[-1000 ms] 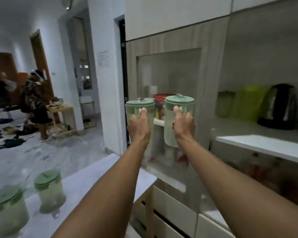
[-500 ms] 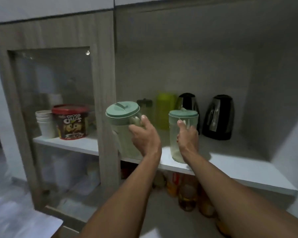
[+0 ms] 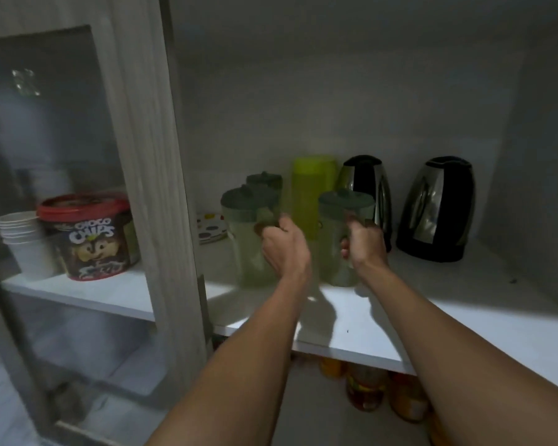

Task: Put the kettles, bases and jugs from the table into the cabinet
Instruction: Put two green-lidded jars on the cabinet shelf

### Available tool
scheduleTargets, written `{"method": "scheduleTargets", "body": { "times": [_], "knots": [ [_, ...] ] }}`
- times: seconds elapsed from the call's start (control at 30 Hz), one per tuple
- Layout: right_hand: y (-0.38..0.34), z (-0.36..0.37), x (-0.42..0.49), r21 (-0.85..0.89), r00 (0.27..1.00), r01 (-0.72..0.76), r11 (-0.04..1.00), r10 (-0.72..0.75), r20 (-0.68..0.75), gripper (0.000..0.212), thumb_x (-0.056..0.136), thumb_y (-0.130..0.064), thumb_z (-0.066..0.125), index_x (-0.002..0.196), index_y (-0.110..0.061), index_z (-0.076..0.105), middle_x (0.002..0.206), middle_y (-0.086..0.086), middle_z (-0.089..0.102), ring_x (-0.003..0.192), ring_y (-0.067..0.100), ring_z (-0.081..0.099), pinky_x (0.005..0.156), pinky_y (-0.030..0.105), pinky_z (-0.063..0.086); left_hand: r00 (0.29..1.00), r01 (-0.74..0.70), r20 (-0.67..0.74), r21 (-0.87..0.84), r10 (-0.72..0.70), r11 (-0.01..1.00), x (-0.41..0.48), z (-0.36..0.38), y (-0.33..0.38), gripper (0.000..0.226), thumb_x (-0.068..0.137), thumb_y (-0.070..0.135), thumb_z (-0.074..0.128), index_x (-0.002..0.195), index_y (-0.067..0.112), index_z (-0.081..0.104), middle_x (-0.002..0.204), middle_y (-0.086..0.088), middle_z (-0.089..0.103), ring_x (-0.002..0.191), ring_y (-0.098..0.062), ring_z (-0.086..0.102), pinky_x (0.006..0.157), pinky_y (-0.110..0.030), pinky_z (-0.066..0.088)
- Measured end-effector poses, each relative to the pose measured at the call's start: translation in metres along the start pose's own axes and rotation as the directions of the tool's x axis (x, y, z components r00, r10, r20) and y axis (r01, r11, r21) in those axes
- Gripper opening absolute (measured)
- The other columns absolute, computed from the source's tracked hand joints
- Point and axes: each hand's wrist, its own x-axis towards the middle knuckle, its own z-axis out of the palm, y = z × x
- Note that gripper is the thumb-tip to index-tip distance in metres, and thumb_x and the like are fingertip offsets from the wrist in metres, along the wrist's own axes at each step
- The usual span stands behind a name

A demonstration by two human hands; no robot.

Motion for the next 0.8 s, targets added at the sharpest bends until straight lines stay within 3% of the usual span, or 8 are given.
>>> {"method": "scheduleTargets", "body": {
  "times": [0.1,0.17,0.23,0.37,0.47,0.6,0.73,0.8],
  "knots": [
    [0.003,0.014,0.013,0.02,1.0,0.017,1.0,-0.017,0.016,0.036,0.084,-0.052,0.057,0.078,-0.016,0.058,0.059,0.007,0.055,0.054,0.025,0.051,0.062,0.039,0.042,0.998,-0.002,0.069,0.075,-0.003,0.997,0.04,-0.001,-0.011,0.043,0.102,0.03,0.041,0.128,-0.003,0.048,0.117,-0.022,0.059,0.108,-0.032,0.058,0.074,-0.028,0.034],
    [0.004,0.024,0.023,0.073,0.999,0.005,0.997,-0.008,0.043,0.029,0.09,-0.044,0.057,0.076,-0.019,0.053,0.057,0.006,0.049,0.05,0.022,0.046,0.052,0.032,0.038,0.997,0.025,0.076,0.103,-0.033,0.994,0.064,0.002,-0.013,0.049,0.1,0.039,0.04,0.13,0.001,0.051,0.124,-0.019,0.06,0.103,-0.032,0.057,0.075,-0.031,0.036],
    [0.008,0.034,0.036,0.112,0.997,-0.021,0.994,0.013,0.075,0.024,0.097,-0.033,0.056,0.079,-0.018,0.05,0.055,0.005,0.042,0.045,0.018,0.039,0.042,0.023,0.03,0.996,0.017,0.079,0.123,-0.027,0.992,0.087,0.007,-0.015,0.057,0.098,0.047,0.042,0.127,0.0,0.057,0.128,-0.02,0.059,0.111,-0.035,0.057,0.083,-0.035,0.04],
    [0.011,0.056,0.055,0.152,0.994,-0.057,0.987,0.042,0.1,0.018,0.099,-0.03,0.055,0.091,-0.015,0.048,0.058,0.005,0.037,0.034,0.01,0.038,0.035,0.017,0.026,0.997,-0.062,0.058,0.171,0.053,0.983,0.12,0.014,-0.021,0.065,0.096,0.053,0.042,0.117,-0.004,0.064,0.123,-0.023,0.063,0.114,-0.037,0.058,0.088,-0.035,0.042],
    [0.015,0.07,0.07,0.182,0.991,-0.069,0.981,0.047,0.122,0.023,0.099,-0.028,0.054,0.081,-0.02,0.043,0.06,0.004,0.034,0.032,0.007,0.036,0.035,0.015,0.026,0.995,-0.082,0.076,0.218,0.067,0.973,0.14,0.024,-0.025,0.065,0.097,0.053,0.039,0.12,-0.004,0.063,0.124,-0.022,0.063,0.115,-0.036,0.059,0.091,-0.035,0.044],
    [0.022,0.083,0.085,0.186,0.991,-0.037,0.982,0.013,0.129,0.02,0.099,-0.025,0.054,0.092,-0.015,0.039,0.062,0.003,0.03,0.037,0.008,0.034,0.036,0.014,0.025,0.992,-0.078,0.113,0.242,0.052,0.967,0.164,0.039,-0.031,0.066,0.096,0.054,0.04,0.121,-0.004,0.062,0.124,-0.021,0.062,0.115,-0.036,0.059,0.092,-0.036,0.045],
    [0.028,0.092,0.097,0.108,0.994,0.034,0.994,-0.045,0.104,0.024,0.097,-0.029,0.053,0.075,-0.024,0.044,0.066,-0.002,0.037,0.049,0.007,0.04,0.048,0.018,0.038,0.989,-0.093,0.137,0.252,0.059,0.963,0.177,0.048,-0.034,0.066,0.097,0.053,0.039,0.123,-0.004,0.061,0.125,-0.022,0.062,0.116,-0.036,0.058,0.095,-0.037,0.044],
    [0.028,0.095,0.098,0.141,0.997,0.011,0.99,-0.022,0.076,0.028,0.099,-0.025,0.053,0.074,-0.022,0.043,0.065,0.002,0.038,0.042,0.007,0.042,0.04,0.016,0.035,0.987,-0.103,0.146,0.237,0.069,0.966,0.18,0.05,-0.036,0.064,0.098,0.051,0.04,0.124,-0.003,0.061,0.124,-0.022,0.062,0.115,-0.035,0.058,0.093,-0.035,0.044]
  ]
}}
